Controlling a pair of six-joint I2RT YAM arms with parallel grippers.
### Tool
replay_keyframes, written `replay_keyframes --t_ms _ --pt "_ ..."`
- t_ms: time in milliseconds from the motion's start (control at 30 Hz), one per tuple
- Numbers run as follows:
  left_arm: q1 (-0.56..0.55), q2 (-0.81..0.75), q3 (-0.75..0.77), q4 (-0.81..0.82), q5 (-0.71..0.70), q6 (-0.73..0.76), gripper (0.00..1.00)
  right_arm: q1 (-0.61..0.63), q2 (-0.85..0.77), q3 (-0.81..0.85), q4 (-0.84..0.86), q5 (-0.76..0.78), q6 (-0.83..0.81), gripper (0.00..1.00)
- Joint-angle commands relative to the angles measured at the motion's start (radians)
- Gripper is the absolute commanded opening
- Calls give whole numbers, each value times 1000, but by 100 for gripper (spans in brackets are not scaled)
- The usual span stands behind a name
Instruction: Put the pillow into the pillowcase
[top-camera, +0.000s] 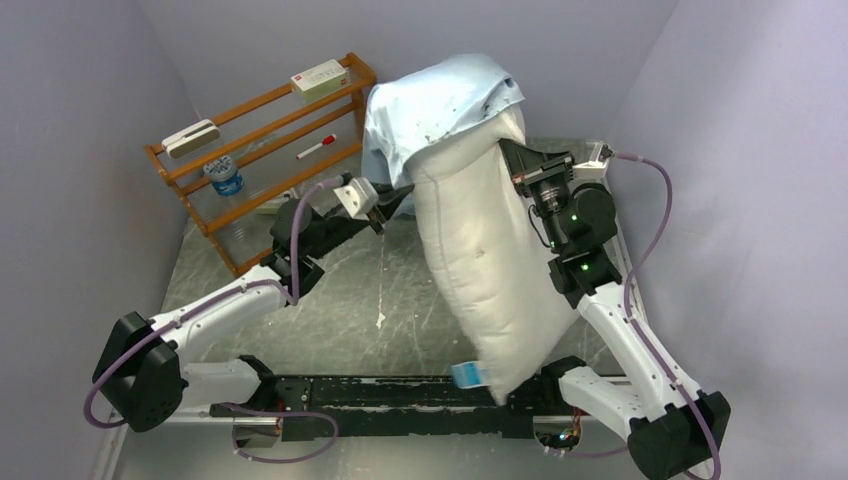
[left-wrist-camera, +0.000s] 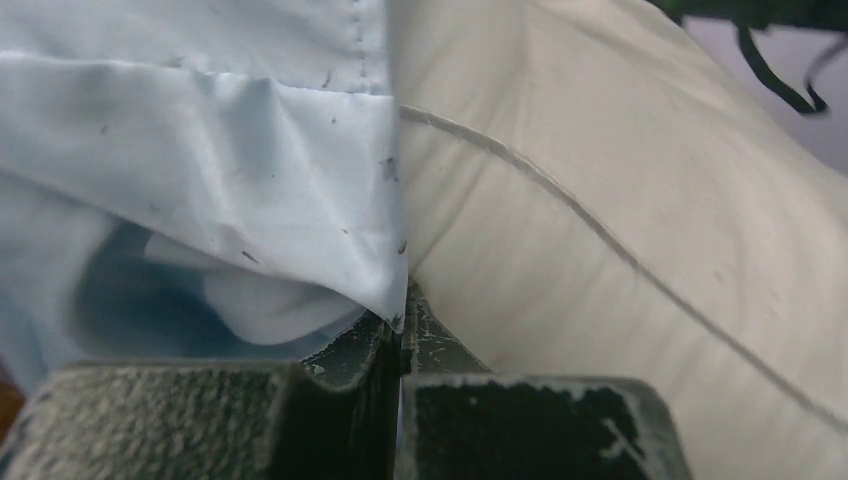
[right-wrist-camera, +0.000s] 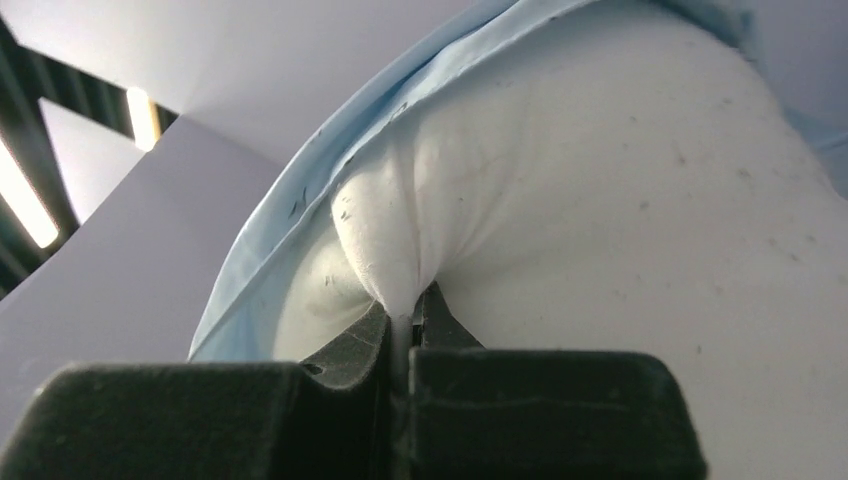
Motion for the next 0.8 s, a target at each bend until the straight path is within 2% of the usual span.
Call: replay_keyframes --t_ms 0,167,300,367,567,667,767 --pt "-45 -12 -34 -56 172 104 5 -5 -18 50 290 131 42 0" --pt "-108 23 -26 -110 192 178 5 -7 -10 24 296 139 28 0" --pt "-136 43 -40 -64 217 143 5 -7 6 -8 300 112 12 0" --pt "-144 31 -51 -71 184 116 7 -6 27 7 280 52 -44 0" --pt "-147 -109 -166 -77 44 -5 35 -7 17 -32 222 -134 -302 0" --pt "-147 -217 -202 -184 -6 -31 50 -6 -3 -40 92 -185 -448 0" --pt "-147 -311 -218 -307 -38 -56 57 -5 -36 -84 28 -213 -580 0"
